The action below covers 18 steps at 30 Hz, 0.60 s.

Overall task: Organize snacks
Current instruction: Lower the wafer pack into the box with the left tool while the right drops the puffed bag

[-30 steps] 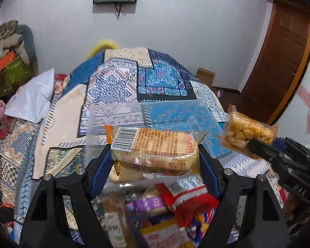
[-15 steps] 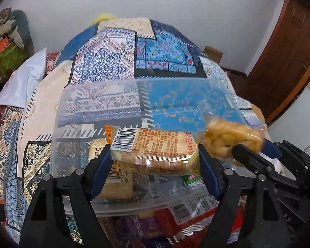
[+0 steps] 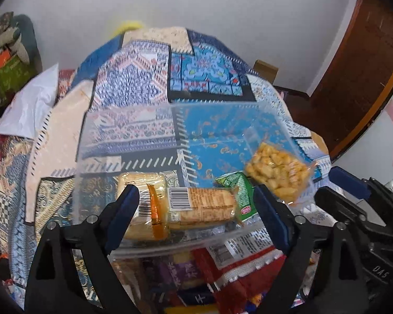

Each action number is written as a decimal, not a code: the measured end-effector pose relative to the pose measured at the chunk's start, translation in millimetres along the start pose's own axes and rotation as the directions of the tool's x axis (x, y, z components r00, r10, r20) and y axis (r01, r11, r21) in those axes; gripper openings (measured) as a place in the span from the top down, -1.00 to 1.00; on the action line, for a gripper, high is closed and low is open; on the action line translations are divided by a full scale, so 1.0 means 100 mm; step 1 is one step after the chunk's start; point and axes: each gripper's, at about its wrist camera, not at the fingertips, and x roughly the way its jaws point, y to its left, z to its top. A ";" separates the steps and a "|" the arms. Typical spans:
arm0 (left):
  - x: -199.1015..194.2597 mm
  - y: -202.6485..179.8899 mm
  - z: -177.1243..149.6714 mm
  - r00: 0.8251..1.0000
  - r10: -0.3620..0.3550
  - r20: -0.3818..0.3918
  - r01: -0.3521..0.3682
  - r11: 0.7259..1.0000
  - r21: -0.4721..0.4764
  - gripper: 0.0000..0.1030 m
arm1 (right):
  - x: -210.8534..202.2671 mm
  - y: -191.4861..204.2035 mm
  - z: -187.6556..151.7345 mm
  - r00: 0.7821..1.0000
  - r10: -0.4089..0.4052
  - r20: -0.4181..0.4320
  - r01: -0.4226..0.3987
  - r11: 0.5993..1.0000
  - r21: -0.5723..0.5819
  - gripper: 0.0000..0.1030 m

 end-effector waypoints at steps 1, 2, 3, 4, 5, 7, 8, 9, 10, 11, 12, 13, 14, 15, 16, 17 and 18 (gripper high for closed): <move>-0.06 0.00 0.00 1.000 -0.001 0.008 0.001 1.000 0.001 -0.73 | -0.05 0.01 0.00 1.000 -0.002 0.007 0.002 1.000 -0.005 0.08; -0.12 0.00 0.00 1.000 -0.003 0.018 0.003 1.000 0.002 -0.73 | -0.12 0.02 0.00 1.000 -0.005 0.017 0.005 1.000 -0.012 0.06; -0.22 0.01 -0.01 0.999 -0.004 0.034 0.004 1.000 0.006 -0.73 | -0.16 0.03 0.01 1.000 -0.008 0.023 0.008 1.000 -0.017 0.05; -0.30 0.02 -0.03 0.999 -0.001 0.047 0.001 1.000 0.010 -0.73 | -0.23 0.03 0.01 0.999 -0.012 0.031 0.013 1.000 -0.023 0.01; -0.40 0.03 -0.06 0.998 0.008 0.064 -0.009 1.000 0.018 -0.73 | -0.28 0.04 0.00 0.999 -0.015 0.039 0.016 1.000 -0.027 -0.04; -0.53 0.05 -0.12 0.996 0.021 0.086 -0.024 0.999 0.030 -0.73 | -0.40 0.03 -0.02 0.998 -0.024 0.052 0.025 0.999 -0.034 -0.10; -0.63 0.07 -0.17 0.995 0.029 0.096 -0.033 0.999 0.040 -0.73 | -0.45 0.04 -0.05 0.998 -0.027 0.055 0.030 0.999 -0.038 -0.12; -0.69 0.09 -0.22 0.994 0.034 0.100 -0.039 0.998 0.045 -0.73 | -0.49 0.04 -0.07 0.998 -0.031 0.056 0.033 0.999 -0.042 -0.12; -0.75 0.12 -0.27 0.994 0.038 0.103 -0.043 0.998 0.050 -0.73 | -0.53 0.04 -0.10 0.998 -0.036 0.055 0.038 0.998 -0.046 -0.12; -0.80 0.13 -0.31 0.994 0.041 0.105 -0.047 0.997 0.055 -0.73 | -0.55 0.04 -0.13 0.998 -0.039 0.051 0.042 0.998 -0.049 -0.12; -0.87 0.16 -0.39 0.993 0.048 0.109 -0.055 0.997 0.061 -0.73 | -0.58 0.04 -0.17 0.998 -0.042 0.044 0.044 0.998 -0.053 -0.12; -0.92 0.19 -0.45 0.992 0.056 0.112 -0.063 0.996 0.065 -0.73 | -0.60 0.05 -0.20 0.998 -0.043 0.039 0.045 0.997 -0.055 -0.13; -0.97 0.22 -0.52 0.991 0.066 0.114 -0.075 0.995 0.069 -0.73 | -0.61 0.05 -0.24 0.998 -0.044 0.033 0.046 0.997 -0.058 -0.14; -0.98 0.24 -0.58 0.991 0.074 0.111 -0.082 0.994 0.071 -0.73 | -0.62 0.06 -0.30 0.999 -0.047 0.022 0.048 0.997 -0.061 -0.15; -1.00 0.26 -0.63 0.991 0.080 0.108 -0.088 0.993 0.073 -0.73 | -0.63 0.05 -0.34 0.999 -0.049 0.015 0.050 0.997 -0.062 -0.20; -1.01 0.30 -0.70 0.991 0.087 0.098 -0.095 0.993 0.074 -0.73 | -0.64 0.06 -0.39 0.999 -0.051 0.008 0.051 0.997 -0.063 -0.26; -0.99 0.32 -0.75 0.992 0.092 0.090 -0.099 0.992 0.074 -0.73 | -0.64 0.07 -0.44 0.999 -0.053 0.001 0.053 0.997 -0.065 -0.27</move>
